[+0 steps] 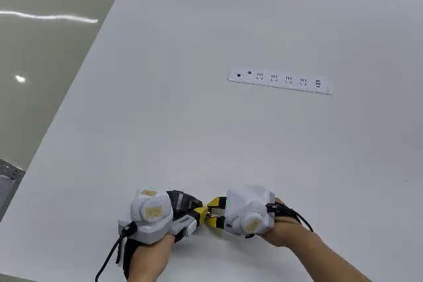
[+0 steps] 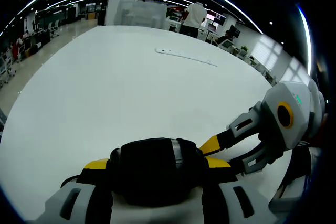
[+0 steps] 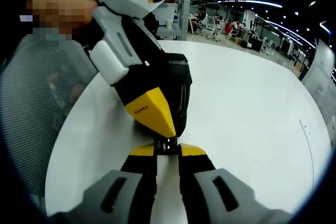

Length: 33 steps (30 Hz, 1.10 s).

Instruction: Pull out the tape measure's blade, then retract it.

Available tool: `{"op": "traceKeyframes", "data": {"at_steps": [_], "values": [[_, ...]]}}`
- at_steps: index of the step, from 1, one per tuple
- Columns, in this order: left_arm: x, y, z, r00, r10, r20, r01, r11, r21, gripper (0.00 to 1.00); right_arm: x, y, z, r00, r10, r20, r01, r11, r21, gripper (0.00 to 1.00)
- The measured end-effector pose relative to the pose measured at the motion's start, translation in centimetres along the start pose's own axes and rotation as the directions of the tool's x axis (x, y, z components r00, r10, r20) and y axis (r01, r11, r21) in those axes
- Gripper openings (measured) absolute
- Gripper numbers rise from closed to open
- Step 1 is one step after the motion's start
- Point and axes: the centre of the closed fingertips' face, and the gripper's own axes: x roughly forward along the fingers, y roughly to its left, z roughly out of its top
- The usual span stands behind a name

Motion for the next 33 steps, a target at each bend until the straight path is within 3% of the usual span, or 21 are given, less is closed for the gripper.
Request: {"op": "traceKeyframes", "data": {"at_steps": [25,33], "values": [[-0.2,-0.1,0.0,0.9998,-0.003,-0.019,0.003,1.000,0.007,0.66,-0.3,-0.1,-0.2,0.9997,-0.018,-0.015,0.018,1.000,-0.006,0.16],[-0.5,-0.3,0.0,0.9999,-0.007,-0.016,0.007,0.999,0.035,0.65,-1.1,-0.3,-0.4,0.9995,-0.030,-0.014,0.030,0.999,0.012,0.18]]}}
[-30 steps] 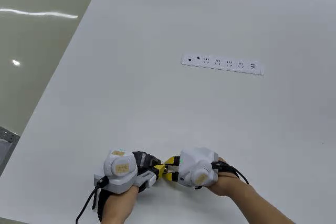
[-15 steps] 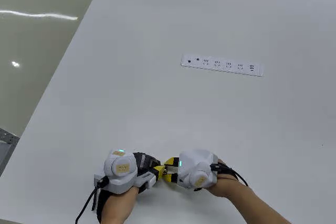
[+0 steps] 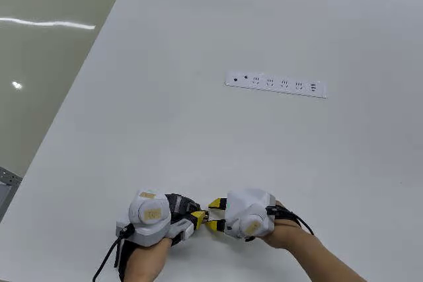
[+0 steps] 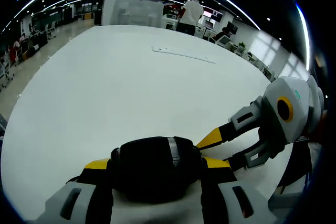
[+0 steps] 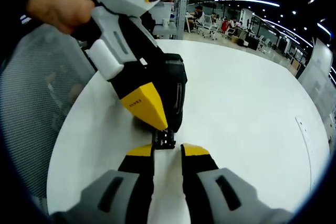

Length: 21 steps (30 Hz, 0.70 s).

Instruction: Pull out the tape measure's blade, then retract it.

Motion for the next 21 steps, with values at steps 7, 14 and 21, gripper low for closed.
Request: {"op": "traceKeyframes", "data": {"at_steps": [7,14,21], "values": [[-0.7,0.1,0.1,0.9999,-0.005,0.012,0.005,0.999,0.032,0.64,-1.1,-0.1,-0.4,0.9998,-0.022,0.003,0.022,1.000,0.018,0.21],[-1.5,0.1,0.0,0.9993,-0.027,0.026,0.026,0.998,0.058,0.65,-2.6,-0.3,-1.2,0.9987,-0.052,-0.002,0.052,0.998,0.043,0.23],[-2.1,-0.6,-0.3,0.9958,-0.083,0.039,0.080,0.993,0.092,0.66,-4.2,-0.3,-2.1,0.9961,-0.089,-0.002,0.089,0.992,0.086,0.27]]}}
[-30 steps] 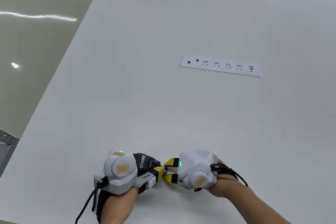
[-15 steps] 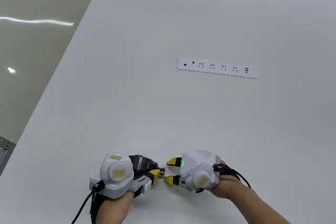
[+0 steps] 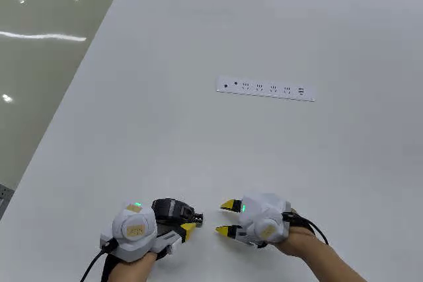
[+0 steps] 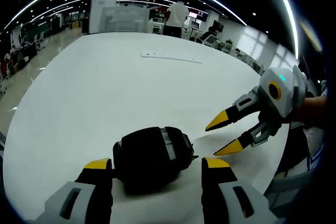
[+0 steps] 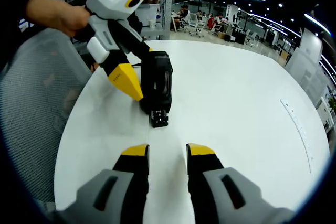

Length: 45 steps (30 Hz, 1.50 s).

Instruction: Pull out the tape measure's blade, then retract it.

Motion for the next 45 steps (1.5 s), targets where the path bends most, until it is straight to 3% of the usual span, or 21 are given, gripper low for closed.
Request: {"op": "traceKeyframes", "data": {"at_steps": [11,22,37,41,45], "values": [[-0.5,-0.6,0.0,0.9980,-0.057,0.027,0.055,0.996,0.064,0.68,-2.5,0.0,-1.6,0.9983,-0.057,0.010,0.056,0.996,0.076,0.31],[-1.3,-0.7,-0.1,0.9933,-0.110,0.037,0.104,0.985,0.140,0.68,-4.8,0.5,-3.2,0.9918,-0.125,0.027,0.118,0.978,0.174,0.36],[-2.5,-0.6,-0.6,0.9810,-0.189,0.042,0.173,0.953,0.248,0.69,-7.3,1.0,-4.2,0.9679,-0.237,0.082,0.206,0.937,0.284,0.46],[-2.8,-0.7,-0.9,0.9772,-0.208,0.042,0.189,0.943,0.272,0.74,-7.8,1.4,-4.7,0.9640,-0.252,0.085,0.217,0.930,0.298,0.49],[-3.1,-0.8,-1.4,0.9748,-0.221,0.032,0.201,0.932,0.302,0.74,-8.5,1.5,-4.7,0.9520,-0.289,0.100,0.240,0.909,0.339,0.52]]}}
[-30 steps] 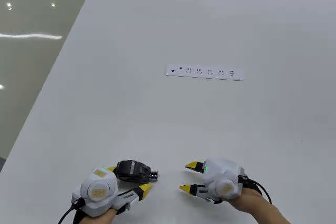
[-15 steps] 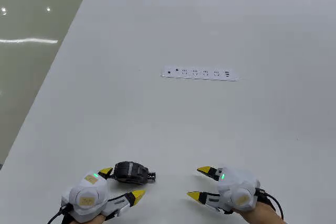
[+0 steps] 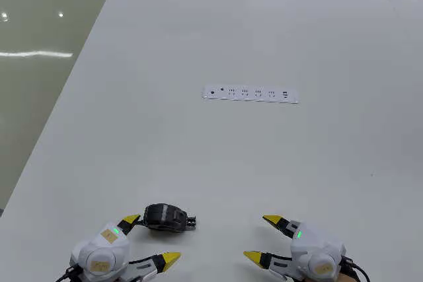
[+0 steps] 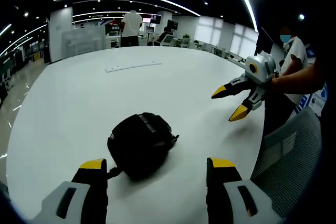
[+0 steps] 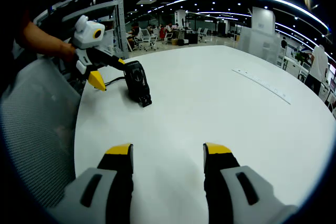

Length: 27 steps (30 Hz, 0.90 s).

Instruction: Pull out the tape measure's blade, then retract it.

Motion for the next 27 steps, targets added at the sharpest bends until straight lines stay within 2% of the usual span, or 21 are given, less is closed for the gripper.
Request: {"op": "traceKeyframes", "data": {"at_steps": [6,11,15,24,27], "values": [[-0.7,-0.1,-0.3,0.9995,-0.017,0.025,0.016,0.999,0.034,0.79,-1.0,0.1,-0.5,0.9999,-0.016,0.003,0.016,1.000,0.003,0.57],[-1.3,-0.5,-0.5,0.9987,-0.045,0.023,0.043,0.996,0.076,0.81,-1.7,0.3,-0.8,0.9995,-0.024,0.018,0.023,0.999,0.021,0.63],[-1.7,-0.7,-0.5,0.9971,-0.068,0.035,0.064,0.994,0.089,0.84,-2.3,0.5,-1.0,0.9994,-0.028,0.019,0.027,0.999,0.024,0.69],[-2.2,-0.7,-1.4,0.9964,-0.081,0.024,0.078,0.991,0.111,0.90,-3.2,1.0,-1.5,0.9993,-0.029,0.023,0.028,0.999,0.036,0.78],[-2.4,-1.0,-1.1,0.9952,-0.090,0.037,0.085,0.990,0.113,0.93,-3.5,1.2,-1.4,0.9990,-0.026,0.036,0.025,0.998,0.050,0.80]]}}
